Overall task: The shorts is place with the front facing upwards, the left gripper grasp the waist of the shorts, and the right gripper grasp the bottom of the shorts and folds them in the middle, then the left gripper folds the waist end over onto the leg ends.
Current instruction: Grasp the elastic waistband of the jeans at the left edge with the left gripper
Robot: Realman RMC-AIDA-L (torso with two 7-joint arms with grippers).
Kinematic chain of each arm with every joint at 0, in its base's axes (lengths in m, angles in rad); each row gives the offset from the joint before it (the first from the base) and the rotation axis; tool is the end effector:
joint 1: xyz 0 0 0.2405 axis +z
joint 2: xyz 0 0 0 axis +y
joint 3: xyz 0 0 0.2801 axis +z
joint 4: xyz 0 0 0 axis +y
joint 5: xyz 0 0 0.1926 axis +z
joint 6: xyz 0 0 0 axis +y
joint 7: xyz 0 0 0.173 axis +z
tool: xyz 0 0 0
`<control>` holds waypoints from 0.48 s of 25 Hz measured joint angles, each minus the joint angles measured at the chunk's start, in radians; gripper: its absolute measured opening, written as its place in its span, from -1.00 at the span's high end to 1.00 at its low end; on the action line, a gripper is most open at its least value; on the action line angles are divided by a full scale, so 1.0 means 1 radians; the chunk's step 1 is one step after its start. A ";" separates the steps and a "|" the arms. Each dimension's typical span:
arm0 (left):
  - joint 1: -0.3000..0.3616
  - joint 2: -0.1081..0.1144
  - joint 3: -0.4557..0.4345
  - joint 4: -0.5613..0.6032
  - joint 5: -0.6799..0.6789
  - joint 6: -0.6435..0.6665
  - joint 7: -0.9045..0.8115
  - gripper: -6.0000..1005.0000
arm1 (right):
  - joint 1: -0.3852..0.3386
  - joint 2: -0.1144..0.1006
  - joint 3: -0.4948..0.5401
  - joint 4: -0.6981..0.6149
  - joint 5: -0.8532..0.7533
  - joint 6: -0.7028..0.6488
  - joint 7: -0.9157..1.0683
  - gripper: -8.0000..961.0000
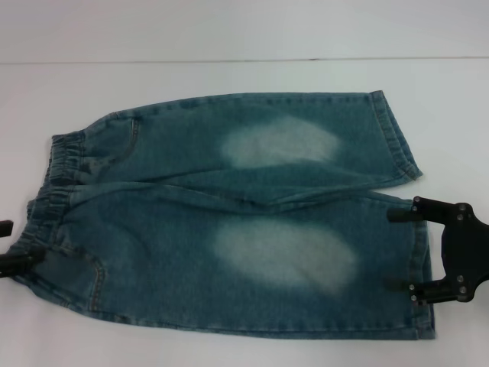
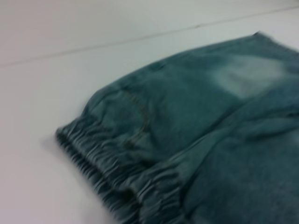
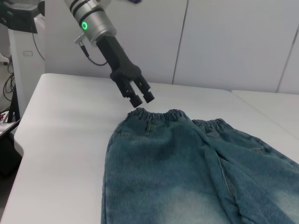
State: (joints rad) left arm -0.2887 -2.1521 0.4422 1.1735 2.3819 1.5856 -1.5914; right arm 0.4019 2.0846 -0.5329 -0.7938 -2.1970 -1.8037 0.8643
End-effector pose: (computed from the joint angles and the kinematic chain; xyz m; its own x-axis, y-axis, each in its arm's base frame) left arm -0.3633 0.2768 0.0359 0.7511 0.5880 0.3004 0.6534 -0.5968 -0.4657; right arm 0.2969 0.2758 -0.0149 0.9329 0.0690 -0.3534 -0.0352 -0.9593 -0.2803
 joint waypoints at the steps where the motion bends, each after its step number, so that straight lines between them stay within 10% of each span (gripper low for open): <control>1: 0.000 -0.002 0.002 -0.001 0.013 -0.015 -0.003 -0.68 | -0.001 0.000 0.001 -0.001 0.000 -0.001 0.000 -0.97; 12: -0.005 -0.008 0.014 -0.008 0.081 -0.066 -0.038 -0.57 | -0.001 0.000 0.010 -0.005 0.000 -0.005 0.001 -0.96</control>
State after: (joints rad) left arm -0.2936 -2.1597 0.4562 1.1654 2.4626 1.5192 -1.6294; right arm 0.4010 2.0847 -0.5228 -0.7992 -2.1967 -1.8091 0.8652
